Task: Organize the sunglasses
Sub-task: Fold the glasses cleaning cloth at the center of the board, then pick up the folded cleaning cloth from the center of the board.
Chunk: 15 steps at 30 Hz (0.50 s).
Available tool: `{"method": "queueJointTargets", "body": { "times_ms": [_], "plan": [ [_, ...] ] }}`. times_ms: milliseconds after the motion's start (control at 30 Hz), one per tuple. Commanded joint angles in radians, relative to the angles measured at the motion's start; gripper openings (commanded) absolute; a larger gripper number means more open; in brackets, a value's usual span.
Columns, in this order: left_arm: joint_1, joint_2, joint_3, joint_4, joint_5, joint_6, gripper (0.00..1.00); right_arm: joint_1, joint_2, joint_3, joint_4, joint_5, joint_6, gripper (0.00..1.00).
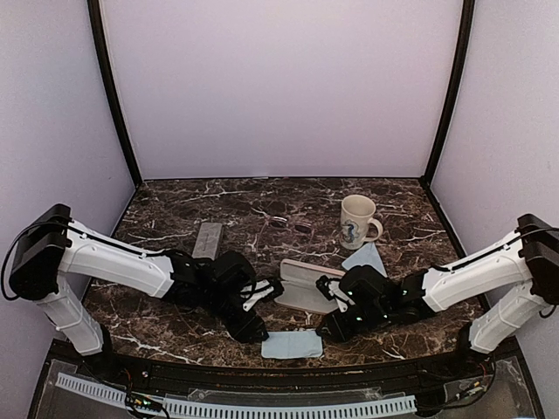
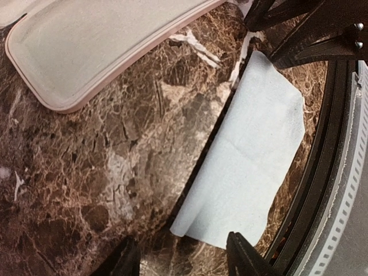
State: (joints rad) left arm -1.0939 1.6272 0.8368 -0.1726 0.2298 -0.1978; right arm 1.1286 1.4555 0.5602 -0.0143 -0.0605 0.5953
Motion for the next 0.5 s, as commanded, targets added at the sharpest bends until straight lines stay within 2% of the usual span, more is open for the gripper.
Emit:
{"method": "queueJointTargets", "body": {
  "times_ms": [0,167,467],
  "plan": [
    [0.023,0.01,-0.001,0.042,0.077,0.009,0.52,-0.013,0.036,0.013,0.042,-0.04,-0.011,0.39],
    [0.038,0.034,-0.003,0.053,0.118,0.013,0.43,-0.015,0.043,0.004,0.062,-0.061,-0.007,0.34],
    [0.04,0.061,-0.015,0.098,0.156,0.008,0.35,-0.015,0.048,-0.016,0.098,-0.095,-0.005,0.24]
  ]
}}
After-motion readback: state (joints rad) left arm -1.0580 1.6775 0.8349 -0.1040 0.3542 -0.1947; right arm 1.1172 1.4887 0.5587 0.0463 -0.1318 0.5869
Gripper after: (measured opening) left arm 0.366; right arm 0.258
